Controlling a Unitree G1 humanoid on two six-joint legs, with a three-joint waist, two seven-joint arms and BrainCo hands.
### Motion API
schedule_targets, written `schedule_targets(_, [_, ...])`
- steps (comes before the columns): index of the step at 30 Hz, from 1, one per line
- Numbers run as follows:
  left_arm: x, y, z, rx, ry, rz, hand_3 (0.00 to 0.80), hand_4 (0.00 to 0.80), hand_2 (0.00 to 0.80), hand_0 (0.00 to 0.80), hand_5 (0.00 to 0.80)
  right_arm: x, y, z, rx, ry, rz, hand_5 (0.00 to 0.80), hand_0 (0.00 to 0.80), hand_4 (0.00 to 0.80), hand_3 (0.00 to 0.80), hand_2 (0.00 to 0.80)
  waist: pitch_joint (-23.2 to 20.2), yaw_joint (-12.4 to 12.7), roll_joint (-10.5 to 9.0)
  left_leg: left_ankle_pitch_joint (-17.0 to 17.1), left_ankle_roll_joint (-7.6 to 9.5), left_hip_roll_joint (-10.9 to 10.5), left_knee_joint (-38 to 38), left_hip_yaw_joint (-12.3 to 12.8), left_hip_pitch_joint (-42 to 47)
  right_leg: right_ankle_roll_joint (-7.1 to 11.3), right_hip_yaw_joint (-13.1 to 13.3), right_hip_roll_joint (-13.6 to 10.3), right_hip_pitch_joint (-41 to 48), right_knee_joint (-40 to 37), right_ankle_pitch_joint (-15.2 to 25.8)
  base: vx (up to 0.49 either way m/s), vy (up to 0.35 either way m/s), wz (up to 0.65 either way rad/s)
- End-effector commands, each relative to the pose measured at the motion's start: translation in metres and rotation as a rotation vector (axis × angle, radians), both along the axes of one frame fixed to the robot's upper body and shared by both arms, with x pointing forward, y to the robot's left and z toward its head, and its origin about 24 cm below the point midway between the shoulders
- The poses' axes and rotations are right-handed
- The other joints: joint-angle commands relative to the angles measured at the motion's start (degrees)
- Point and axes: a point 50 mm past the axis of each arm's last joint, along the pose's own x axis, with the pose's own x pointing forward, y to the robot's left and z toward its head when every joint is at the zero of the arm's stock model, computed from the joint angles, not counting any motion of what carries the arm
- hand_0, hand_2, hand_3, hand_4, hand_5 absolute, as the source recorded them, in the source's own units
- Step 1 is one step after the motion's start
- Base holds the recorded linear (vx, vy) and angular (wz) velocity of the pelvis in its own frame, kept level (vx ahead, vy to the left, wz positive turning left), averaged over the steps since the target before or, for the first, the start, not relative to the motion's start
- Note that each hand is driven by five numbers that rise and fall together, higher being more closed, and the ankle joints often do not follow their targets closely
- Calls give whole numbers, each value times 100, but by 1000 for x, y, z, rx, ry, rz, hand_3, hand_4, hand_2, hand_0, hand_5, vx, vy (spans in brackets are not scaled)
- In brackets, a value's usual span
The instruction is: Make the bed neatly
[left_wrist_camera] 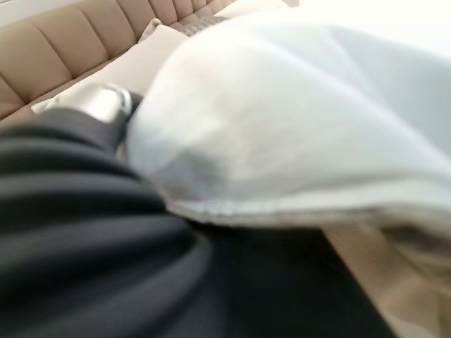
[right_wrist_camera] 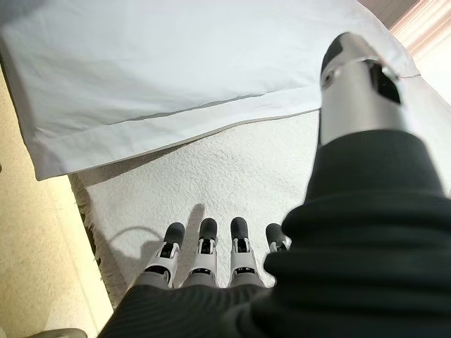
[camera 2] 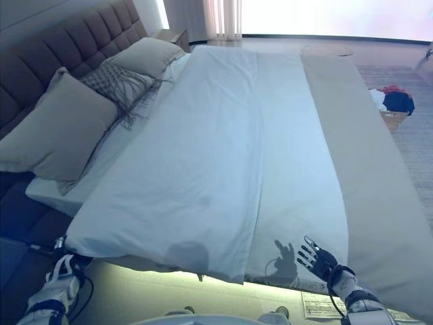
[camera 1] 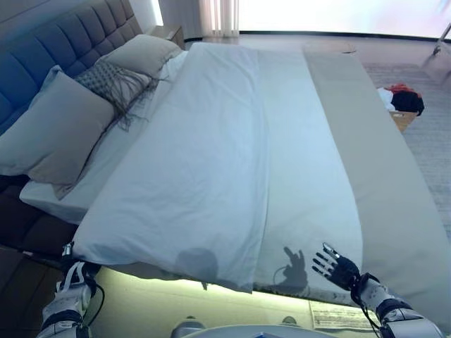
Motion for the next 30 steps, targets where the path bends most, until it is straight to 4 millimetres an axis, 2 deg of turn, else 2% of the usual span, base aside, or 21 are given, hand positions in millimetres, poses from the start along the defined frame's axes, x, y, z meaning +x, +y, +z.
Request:
schedule_targets(1, [-33, 89, 67, 280, -91, 278, 800, 800, 800, 800, 800, 6, -9, 5, -17, -51, -71, 0, 0, 0, 0, 0, 140, 568, -79, -410, 665, -700, 382, 138, -311, 344, 114, -688, -53, 1359, -91, -195, 279, 2])
schedule_targets(3, [-24, 89, 74, 298, -121, 281, 800, 800, 800, 800, 800, 9, -4, 5, -5, -57, -60, 0, 0, 0, 0, 0, 184, 417, -1, -296, 824, -775, 348, 31, -372, 117, 523, -89, -363, 2455, -657, -174, 158, 1])
schedule_targets(4, [-21, 89, 76, 303, -132, 283, 800, 800, 800, 800, 800, 9, -3, 5, 2, -58, -60, 0, 0, 0, 0, 0, 192, 351, -15, -262, 869, -825, 324, -44, -404, 48, 744, 259, -489, 2745, -910, -152, 24, -5])
schedule_targets(5, [-13, 88, 80, 315, -148, 275, 800, 800, 800, 800, 800, 8, -4, 6, 9, -62, -59, 0, 0, 0, 0, 0, 198, 254, -85, -203, 908, -946, 300, -198, -465, -46, 1030, 780, -564, 2789, -1107, -150, -50, 0])
schedule_targets(6, [-5, 86, 84, 323, -160, 267, 800, 800, 800, 800, 800, 7, -7, 7, 11, -67, -60, 0, 0, 0, 0, 0, 192, 205, -137, -144, 900, -1047, 290, -306, -531, -138, 1169, 1087, -556, 2622, -1153, -174, -79, 26])
schedule_targets(7, [0, 85, 88, 328, -172, 265, 800, 800, 800, 800, 800, 8, -9, 8, 10, -72, -56, 0, 0, 0, 0, 0, 184, 210, -150, -74, 871, -1088, 298, -341, -621, -210, 1164, 1192, -514, 2406, -1139, -192, -100, 49])
schedule_targets(8, [8, 86, 95, 338, -189, 264, 800, 800, 800, 800, 800, 11, -10, 10, 7, -77, -45, 0, 0, 0, 0, 0, 165, 282, -153, 11, 804, -1120, 295, -331, -756, -300, 1030, 1183, -310, 2039, -1264, -183, -110, 49])
schedule_targets(9, [14, 88, 102, 349, -200, 260, 800, 800, 800, 800, 800, 14, -10, 11, 4, -81, -39, 0, 0, 0, 0, 0, 170, 330, -149, 115, 709, -1111, 286, -269, -888, -390, 986, 1236, -99, 1683, -1425, -158, -129, 28])
schedule_targets(11, [19, 91, 111, 356, -213, 244, 800, 800, 800, 800, 800, 16, -17, 16, -15, -78, -47, 0, 0, 0, 0, 0, 212, 416, -146, 376, 514, -1075, 270, -56, -1231, -510, 1056, 1436, 264, 1050, -1593, -151, -117, 2])
schedule_targets(12, [20, 92, 113, 363, -221, 232, 800, 800, 800, 800, 800, 16, -21, 18, -25, -78, -52, 0, 0, 0, 0, 0, 230, 449, -161, 477, 455, -1032, 261, 135, -1378, -539, 1018, 1466, 396, 863, -1596, -177, -69, -12])
schedule_targets(13, [22, 92, 116, 370, -227, 226, 800, 800, 800, 800, 800, 15, -25, 20, -31, -79, -60, 0, 0, 0, 0, 0, 249, 426, -180, 532, 401, -927, 300, 481, -1480, -579, 910, 1474, 474, 693, -1576, -168, -14, -15])
schedule_targets(14, [27, 89, 117, 370, -228, 222, 800, 800, 800, 800, 800, 11, -30, 20, -37, -77, -84, 0, 0, 0, 0, 0, 247, 305, -232, 463, 311, -757, 404, 945, -1458, -599, 772, 1426, 534, 579, -1607, -175, 11, -7])
schedule_targets(15, [30, 86, 116, 371, -226, 214, 800, 800, 800, 800, 800, 7, -33, 20, -39, -76, -105, 0, 0, 0, 0, 0, 280, 257, -275, 405, 248, -623, 648, 1147, -1465, -627, 673, 1377, 568, 534, -1598, -193, 51, 25])
schedule_targets(16, [31, 82, 112, 375, -228, 214, 800, 800, 800, 800, 800, 3, -37, 20, -38, -75, -120, 0, 0, 0, 0, 0, 323, 226, -332, 337, 218, -497, 940, 1112, -1483, -652, 629, 1295, 546, 529, -1561, -283, 104, 47])
schedule_targets(17, [29, 81, 108, 384, -230, 224, 800, 800, 800, 800, 800, 0, -40, 20, -38, -68, -130, 0, 0, 0, 0, 0, 375, 224, -367, 315, 263, -388, 1255, 945, -1529, -683, 552, 1191, 446, 550, -1435, -274, 164, 44])
schedule_targets(20, [12, 91, 105, 401, -196, 282, 800, 800, 800, 800, 800, -6, -46, 21, -49, -44, -127, 0, 0, 0, 0, 0, 350, 180, -405, 124, 248, -176, 1708, 207, -1368, -681, 755, 956, 243, 717, -1395, -122, 235, -18])
schedule_targets(22, [-2, 101, 105, 408, -154, 316, 800, 800, 800, 800, 800, -12, -48, 19, -47, -35, -145, 0, 0, 0, 0, 0, 280, 128, -344, 86, 220, -71, 1482, -55, -1128, -645, 866, 865, 130, 851, -1436, 7, 300, -57])
schedule_targets(23, [-9, 104, 103, 408, -134, 342, 800, 800, 800, 800, 800, -13, -47, 17, -45, -34, -158, 0, 0, 0, 0, 0, 221, 113, -285, 5, 215, -73, 1139, -166, -943, -602, 901, 823, 74, 891, -1447, 4, 283, -38])
schedule_targets(26, [-18, 107, 98, 392, -98, 398, 800, 800, 800, 800, 800, -21, -45, 12, -25, -26, -206, 0, 0, 0, 0, 0, 125, 84, -195, -59, 209, -108, 681, -106, -725, -513, 880, 744, -7, 905, -1390, -5, 229, -25])
schedule_targets(30, [-25, 102, 87, 374, -87, 383, 800, 800, 800, 800, 800, -28, -40, 6, -11, 2, -201, 0, 0, 0, 0, 0, 108, 100, -165, -183, 227, -209, 566, -148, -592, -335, 827, 577, -17, 817, -1235, -14, 175, 34])
